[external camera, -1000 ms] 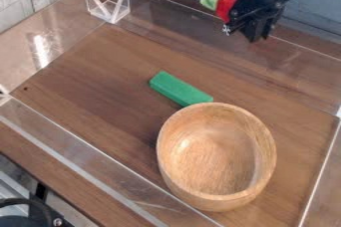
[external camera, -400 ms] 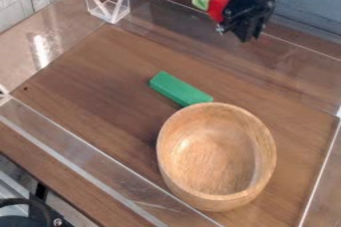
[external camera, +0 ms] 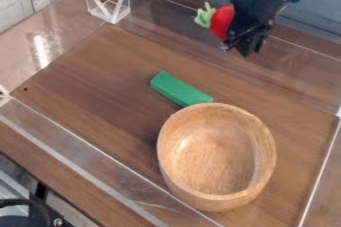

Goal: Move the red object to the left side of the table

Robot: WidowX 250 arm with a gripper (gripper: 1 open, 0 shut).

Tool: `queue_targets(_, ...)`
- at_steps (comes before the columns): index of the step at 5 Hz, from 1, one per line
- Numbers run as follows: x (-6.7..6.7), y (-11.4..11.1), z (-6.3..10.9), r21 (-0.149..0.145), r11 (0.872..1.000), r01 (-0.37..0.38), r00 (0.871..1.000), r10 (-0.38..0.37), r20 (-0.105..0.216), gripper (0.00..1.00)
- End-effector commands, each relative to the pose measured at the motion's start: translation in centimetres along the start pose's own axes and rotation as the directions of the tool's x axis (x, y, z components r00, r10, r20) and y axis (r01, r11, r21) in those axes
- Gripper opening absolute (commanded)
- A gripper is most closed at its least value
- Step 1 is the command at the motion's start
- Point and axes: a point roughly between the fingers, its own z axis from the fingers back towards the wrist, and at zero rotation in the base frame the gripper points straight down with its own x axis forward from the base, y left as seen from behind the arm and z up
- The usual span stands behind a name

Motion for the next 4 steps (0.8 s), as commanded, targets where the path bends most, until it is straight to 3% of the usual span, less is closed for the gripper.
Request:
queue_targets(1, -0.8, -1.0, 1.3, -0.068, 0.996, 0.057, 0.998, -0.059, -0.016, 0.00)
queue_targets(3, -2.8, -1.1, 0.3, -0.071, 0.997, 0.006, 1.000, -0.007, -0.018, 0.00)
queue_targets(4, -2.9, -0.6, 0.5, -0.076, 0.997, -0.031, 0.999, 0.031, -0.008, 0.00)
